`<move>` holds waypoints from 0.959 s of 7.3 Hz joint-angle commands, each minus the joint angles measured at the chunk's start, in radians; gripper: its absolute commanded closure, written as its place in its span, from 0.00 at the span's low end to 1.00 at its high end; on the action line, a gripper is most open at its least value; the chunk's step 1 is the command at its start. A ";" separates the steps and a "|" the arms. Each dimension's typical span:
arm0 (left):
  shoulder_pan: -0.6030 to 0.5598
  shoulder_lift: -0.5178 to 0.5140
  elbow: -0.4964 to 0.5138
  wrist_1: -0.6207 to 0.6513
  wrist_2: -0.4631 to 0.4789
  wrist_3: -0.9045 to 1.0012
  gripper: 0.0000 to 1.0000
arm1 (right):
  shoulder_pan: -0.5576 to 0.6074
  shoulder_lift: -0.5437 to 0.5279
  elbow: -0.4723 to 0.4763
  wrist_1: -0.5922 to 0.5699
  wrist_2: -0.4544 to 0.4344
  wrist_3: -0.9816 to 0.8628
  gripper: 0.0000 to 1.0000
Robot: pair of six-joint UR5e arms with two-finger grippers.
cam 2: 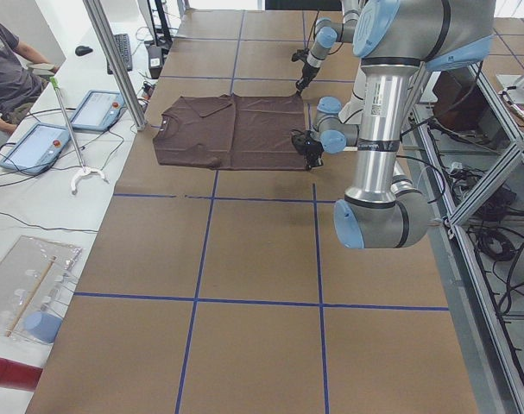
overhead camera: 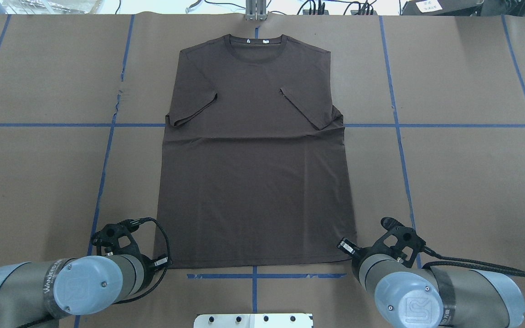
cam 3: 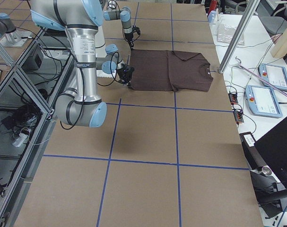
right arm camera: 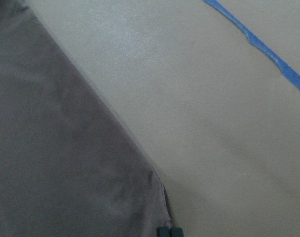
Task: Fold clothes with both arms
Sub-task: 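Grasp the hem corners with both grippers, then lift the hem with both grippers and fold it over toward the collar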
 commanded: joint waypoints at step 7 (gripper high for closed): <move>0.118 0.019 -0.303 0.233 -0.059 -0.184 1.00 | -0.115 -0.154 0.249 0.000 0.017 0.005 1.00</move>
